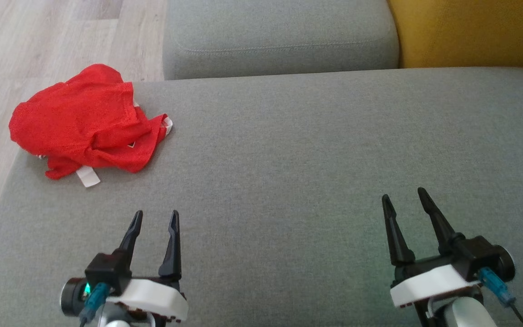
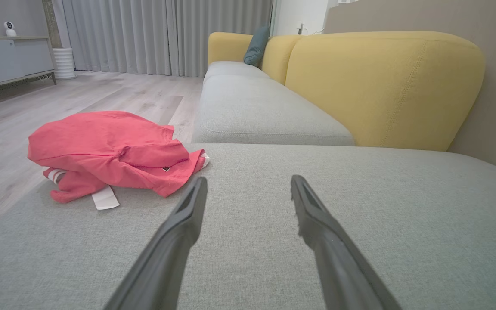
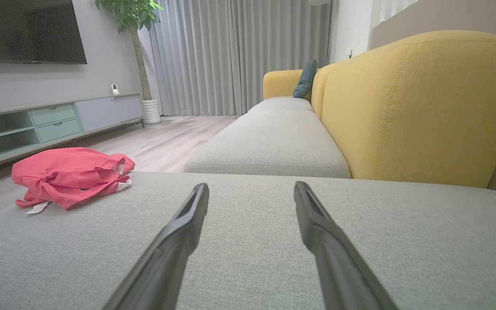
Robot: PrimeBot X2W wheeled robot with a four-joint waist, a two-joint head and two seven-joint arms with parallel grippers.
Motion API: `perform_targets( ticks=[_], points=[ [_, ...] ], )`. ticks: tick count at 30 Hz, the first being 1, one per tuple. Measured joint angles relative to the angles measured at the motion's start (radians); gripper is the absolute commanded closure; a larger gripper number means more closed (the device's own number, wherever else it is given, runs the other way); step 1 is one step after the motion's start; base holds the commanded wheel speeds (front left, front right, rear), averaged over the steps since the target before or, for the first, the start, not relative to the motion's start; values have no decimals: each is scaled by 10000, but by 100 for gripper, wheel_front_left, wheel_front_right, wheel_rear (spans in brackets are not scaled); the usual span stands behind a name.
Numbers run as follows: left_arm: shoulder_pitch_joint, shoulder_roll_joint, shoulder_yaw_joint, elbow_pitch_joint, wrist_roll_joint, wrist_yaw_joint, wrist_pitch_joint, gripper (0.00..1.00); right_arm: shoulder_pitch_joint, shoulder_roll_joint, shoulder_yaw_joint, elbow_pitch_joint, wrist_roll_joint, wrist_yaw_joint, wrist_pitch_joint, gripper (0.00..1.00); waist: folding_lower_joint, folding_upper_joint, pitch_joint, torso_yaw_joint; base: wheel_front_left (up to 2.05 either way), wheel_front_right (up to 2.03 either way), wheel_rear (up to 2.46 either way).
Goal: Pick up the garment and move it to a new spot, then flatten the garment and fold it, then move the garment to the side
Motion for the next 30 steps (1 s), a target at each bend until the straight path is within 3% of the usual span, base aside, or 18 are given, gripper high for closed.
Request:
perform_targets(
  ticks=[30],
  points=[
    [0, 4, -44, 92, -58, 79, 0, 0, -216, 0, -63, 349, 173, 0, 0, 0, 0, 0, 18, 26, 0, 0, 0]
  ],
)
